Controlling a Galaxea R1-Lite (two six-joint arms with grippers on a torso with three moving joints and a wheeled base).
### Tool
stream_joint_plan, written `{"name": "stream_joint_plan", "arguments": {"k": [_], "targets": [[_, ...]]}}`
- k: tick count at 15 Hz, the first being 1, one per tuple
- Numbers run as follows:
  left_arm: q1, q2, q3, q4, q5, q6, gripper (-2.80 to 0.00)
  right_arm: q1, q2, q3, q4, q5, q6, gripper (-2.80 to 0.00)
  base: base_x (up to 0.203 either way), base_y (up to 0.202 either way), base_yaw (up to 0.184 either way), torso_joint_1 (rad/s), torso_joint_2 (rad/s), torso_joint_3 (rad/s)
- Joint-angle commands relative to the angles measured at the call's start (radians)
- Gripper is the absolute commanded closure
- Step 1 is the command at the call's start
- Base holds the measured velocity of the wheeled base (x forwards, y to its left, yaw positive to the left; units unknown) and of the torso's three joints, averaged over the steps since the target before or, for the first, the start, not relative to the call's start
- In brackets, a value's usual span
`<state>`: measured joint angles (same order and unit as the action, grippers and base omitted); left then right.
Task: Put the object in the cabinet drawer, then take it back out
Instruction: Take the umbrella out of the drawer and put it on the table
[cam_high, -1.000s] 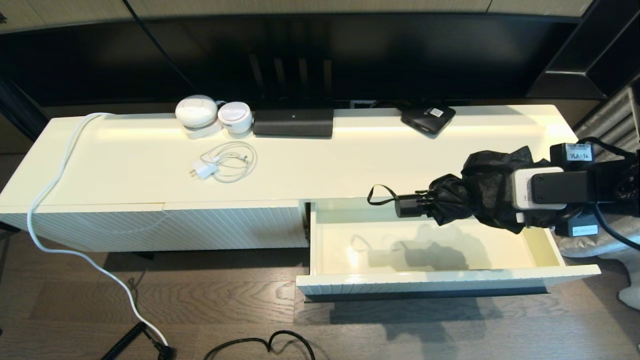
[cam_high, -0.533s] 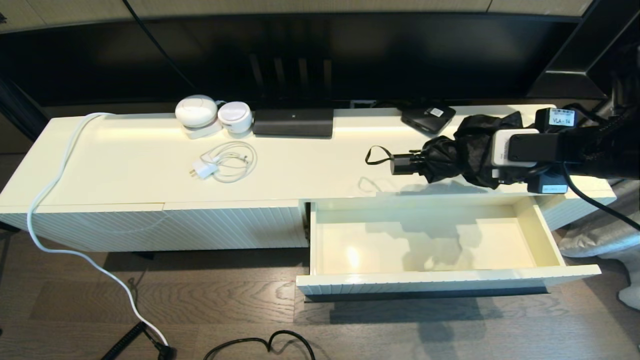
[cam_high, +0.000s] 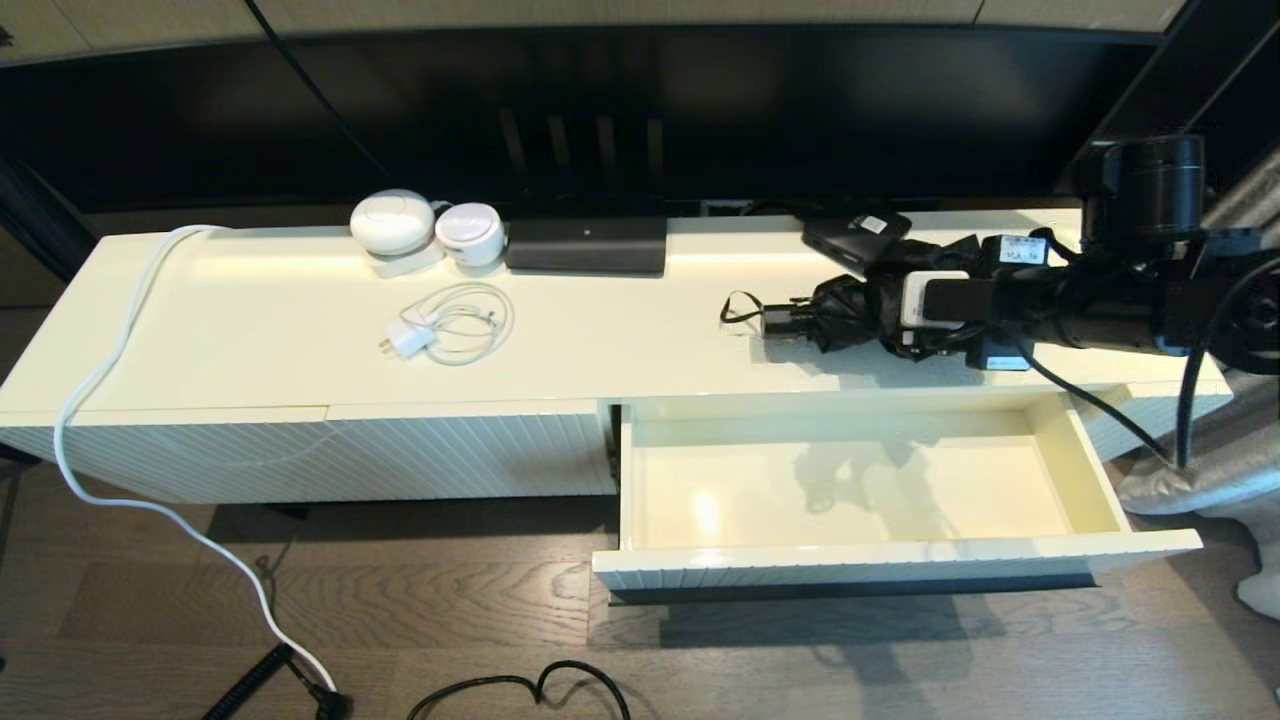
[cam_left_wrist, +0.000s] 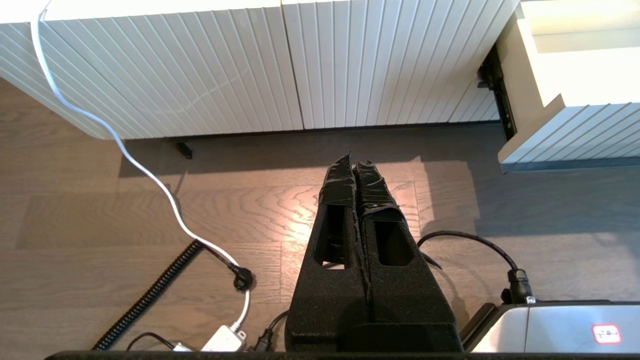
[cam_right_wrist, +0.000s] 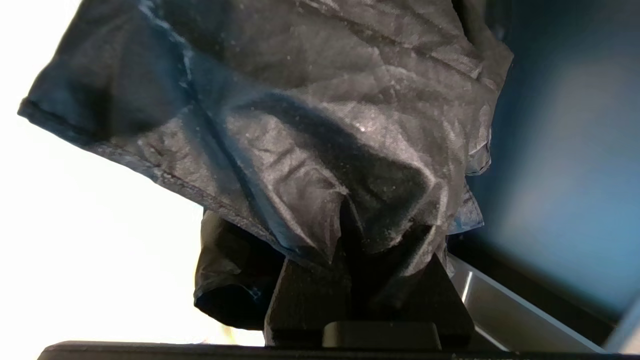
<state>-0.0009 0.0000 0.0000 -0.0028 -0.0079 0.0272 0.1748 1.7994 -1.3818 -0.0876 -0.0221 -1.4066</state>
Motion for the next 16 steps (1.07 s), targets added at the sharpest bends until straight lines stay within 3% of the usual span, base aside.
{"name": "stream_joint_plan", "arguments": {"k": [1,8,9,16], "targets": [[0.001,0.002,0.002,0.0,0.0,0.0,0.0,-0.002,0.062,-0.012,-0.009,0.0,-0.008,0.0,0.0,0.0,0.0,0.0,0.0,0.0],[0.0,0.002,0.002,0.0,0.0,0.0,0.0,0.0,0.068,-0.031,-0.049,-0.008,-0.029,0.0,0.0,0.0,0.0,0.0,0.0,0.0],[0.0,0.002,0.002,0.0,0.0,0.0,0.0,0.006,0.064,-0.032,-0.05,-0.023,-0.029,-2.8,0.0,0.0,0.0,0.0,0.0,0.0],[-0.001,0.002,0.002,0.0,0.0,0.0,0.0,0.014,-0.051,0.011,-0.017,-0.023,-0.026,-2.8,0.0,0.0,0.0,0.0,0.0,0.0]]}}
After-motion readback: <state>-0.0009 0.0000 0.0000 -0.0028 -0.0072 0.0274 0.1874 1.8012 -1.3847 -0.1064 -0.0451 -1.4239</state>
